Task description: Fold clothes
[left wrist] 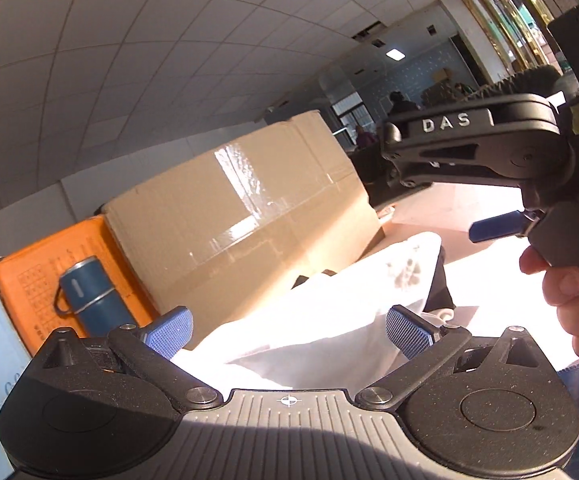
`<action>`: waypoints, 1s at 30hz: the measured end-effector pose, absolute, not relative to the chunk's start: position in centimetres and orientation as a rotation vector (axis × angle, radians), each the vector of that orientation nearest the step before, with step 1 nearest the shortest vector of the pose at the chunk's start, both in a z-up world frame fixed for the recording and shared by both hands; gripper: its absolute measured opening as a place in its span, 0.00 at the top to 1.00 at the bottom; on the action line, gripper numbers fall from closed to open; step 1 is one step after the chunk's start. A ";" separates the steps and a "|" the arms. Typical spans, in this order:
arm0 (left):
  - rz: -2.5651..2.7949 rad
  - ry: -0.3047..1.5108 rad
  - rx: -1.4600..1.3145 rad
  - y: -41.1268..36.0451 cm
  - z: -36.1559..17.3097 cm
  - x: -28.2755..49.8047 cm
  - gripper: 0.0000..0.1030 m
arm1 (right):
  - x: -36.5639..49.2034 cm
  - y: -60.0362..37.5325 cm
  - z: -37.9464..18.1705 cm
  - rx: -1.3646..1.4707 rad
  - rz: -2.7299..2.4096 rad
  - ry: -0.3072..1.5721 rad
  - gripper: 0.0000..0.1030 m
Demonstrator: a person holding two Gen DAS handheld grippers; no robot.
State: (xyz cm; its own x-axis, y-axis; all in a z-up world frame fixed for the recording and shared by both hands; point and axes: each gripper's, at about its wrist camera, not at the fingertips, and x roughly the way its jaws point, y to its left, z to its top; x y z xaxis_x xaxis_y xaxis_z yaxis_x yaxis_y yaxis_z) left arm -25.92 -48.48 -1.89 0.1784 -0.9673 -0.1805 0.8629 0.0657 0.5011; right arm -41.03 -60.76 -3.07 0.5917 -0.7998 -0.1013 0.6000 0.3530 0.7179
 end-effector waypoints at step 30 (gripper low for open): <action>-1.410 0.234 0.390 -55.7 -3.0 -17.9 0.00 | -41.4 -64.3 -5.7 0.933 -0.942 -0.289 0.00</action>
